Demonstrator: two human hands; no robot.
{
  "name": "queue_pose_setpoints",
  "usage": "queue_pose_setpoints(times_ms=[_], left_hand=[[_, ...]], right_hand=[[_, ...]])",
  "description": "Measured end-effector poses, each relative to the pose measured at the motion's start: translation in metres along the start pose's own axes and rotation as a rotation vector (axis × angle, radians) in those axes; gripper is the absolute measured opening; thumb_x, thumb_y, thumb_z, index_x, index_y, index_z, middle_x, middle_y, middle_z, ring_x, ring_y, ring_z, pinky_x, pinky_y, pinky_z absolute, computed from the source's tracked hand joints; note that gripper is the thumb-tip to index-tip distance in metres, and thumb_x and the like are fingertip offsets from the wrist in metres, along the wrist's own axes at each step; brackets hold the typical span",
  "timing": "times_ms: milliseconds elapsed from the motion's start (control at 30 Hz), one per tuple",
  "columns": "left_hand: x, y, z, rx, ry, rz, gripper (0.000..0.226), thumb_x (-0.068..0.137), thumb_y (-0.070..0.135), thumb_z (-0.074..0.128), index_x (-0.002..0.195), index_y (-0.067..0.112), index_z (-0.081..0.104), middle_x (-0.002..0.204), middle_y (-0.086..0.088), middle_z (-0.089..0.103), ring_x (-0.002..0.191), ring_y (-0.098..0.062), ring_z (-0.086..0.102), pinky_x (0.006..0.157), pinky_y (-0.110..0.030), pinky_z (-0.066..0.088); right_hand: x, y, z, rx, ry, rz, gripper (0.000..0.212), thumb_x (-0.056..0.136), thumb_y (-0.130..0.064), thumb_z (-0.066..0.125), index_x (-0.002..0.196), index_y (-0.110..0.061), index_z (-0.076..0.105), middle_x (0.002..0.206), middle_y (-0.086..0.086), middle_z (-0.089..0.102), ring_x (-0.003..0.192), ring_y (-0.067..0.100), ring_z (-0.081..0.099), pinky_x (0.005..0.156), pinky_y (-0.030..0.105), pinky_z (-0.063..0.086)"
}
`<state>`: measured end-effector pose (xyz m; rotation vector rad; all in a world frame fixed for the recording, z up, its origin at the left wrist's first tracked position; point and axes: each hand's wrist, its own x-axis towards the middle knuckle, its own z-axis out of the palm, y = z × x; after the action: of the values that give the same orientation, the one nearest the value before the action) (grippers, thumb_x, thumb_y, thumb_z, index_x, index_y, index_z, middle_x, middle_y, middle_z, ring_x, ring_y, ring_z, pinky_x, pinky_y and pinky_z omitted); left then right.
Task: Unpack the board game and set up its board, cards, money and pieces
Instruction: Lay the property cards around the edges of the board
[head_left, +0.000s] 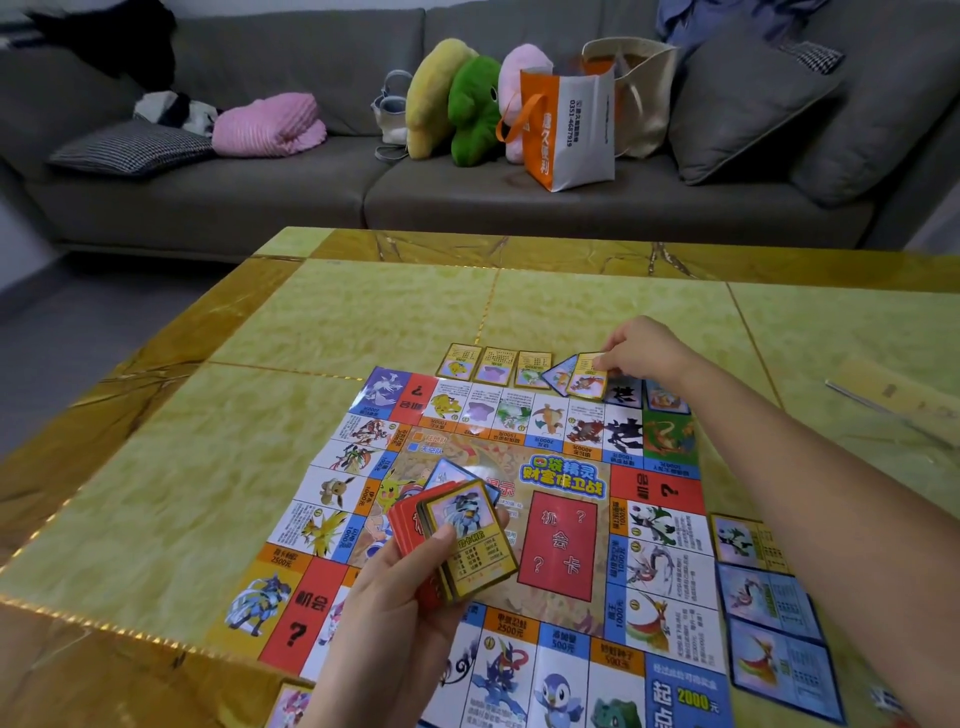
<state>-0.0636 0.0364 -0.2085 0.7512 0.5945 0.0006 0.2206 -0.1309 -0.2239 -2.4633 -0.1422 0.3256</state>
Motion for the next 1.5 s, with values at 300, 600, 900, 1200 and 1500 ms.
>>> queue_pose_setpoints(times_ms=[300,600,900,1200,1500], left_hand=[[0.001,-0.001,0.002,0.007,0.009,0.003,0.033,0.07,0.003,0.056,0.102,-0.004,0.059,0.107,-0.036,0.063,0.1,-0.049,0.062,0.067,-0.057,0.052],[0.0,0.0,0.002,0.004,0.018,0.024,0.03,0.07,0.002,0.057,0.099,-0.005,0.06,0.1,-0.034,0.066,0.078,-0.039,0.067,0.055,-0.043,0.059],[-0.001,0.0,0.004,-0.003,0.023,0.02,0.031,0.07,0.001,0.056,0.1,-0.004,0.059,0.102,-0.035,0.065,0.088,-0.045,0.064,0.065,-0.051,0.055],[0.002,0.0,0.003,0.005,0.031,0.022,0.03,0.069,0.001,0.056,0.098,-0.006,0.059,0.102,-0.036,0.064,0.089,-0.045,0.063,0.061,-0.048,0.057],[0.002,0.0,0.003,-0.002,0.007,0.006,0.034,0.068,0.001,0.056,0.101,-0.008,0.058,0.105,-0.038,0.063,0.103,-0.051,0.059,0.066,-0.054,0.054]], right_hand=[[-0.001,-0.005,0.005,-0.03,0.039,-0.051,0.018,0.084,-0.016,0.07,0.098,-0.004,0.069,0.091,0.01,0.069,0.082,0.022,0.064,0.067,0.028,0.051],[0.0,-0.008,0.012,0.031,0.055,-0.088,0.021,0.084,-0.021,0.071,0.099,-0.006,0.07,0.093,0.006,0.066,0.076,0.015,0.055,0.056,0.023,0.039],[-0.001,0.004,0.002,0.072,0.012,-0.083,0.021,0.081,-0.02,0.074,0.097,-0.006,0.07,0.088,0.004,0.066,0.082,0.018,0.058,0.071,0.029,0.042],[-0.003,0.011,0.009,0.025,0.102,-0.129,0.022,0.078,-0.018,0.077,0.095,-0.006,0.072,0.085,0.004,0.064,0.077,0.015,0.055,0.055,0.019,0.036],[-0.006,0.01,0.014,0.041,0.24,-0.184,0.022,0.076,-0.02,0.079,0.091,-0.01,0.066,0.081,-0.001,0.057,0.076,0.016,0.055,0.058,0.022,0.039]])
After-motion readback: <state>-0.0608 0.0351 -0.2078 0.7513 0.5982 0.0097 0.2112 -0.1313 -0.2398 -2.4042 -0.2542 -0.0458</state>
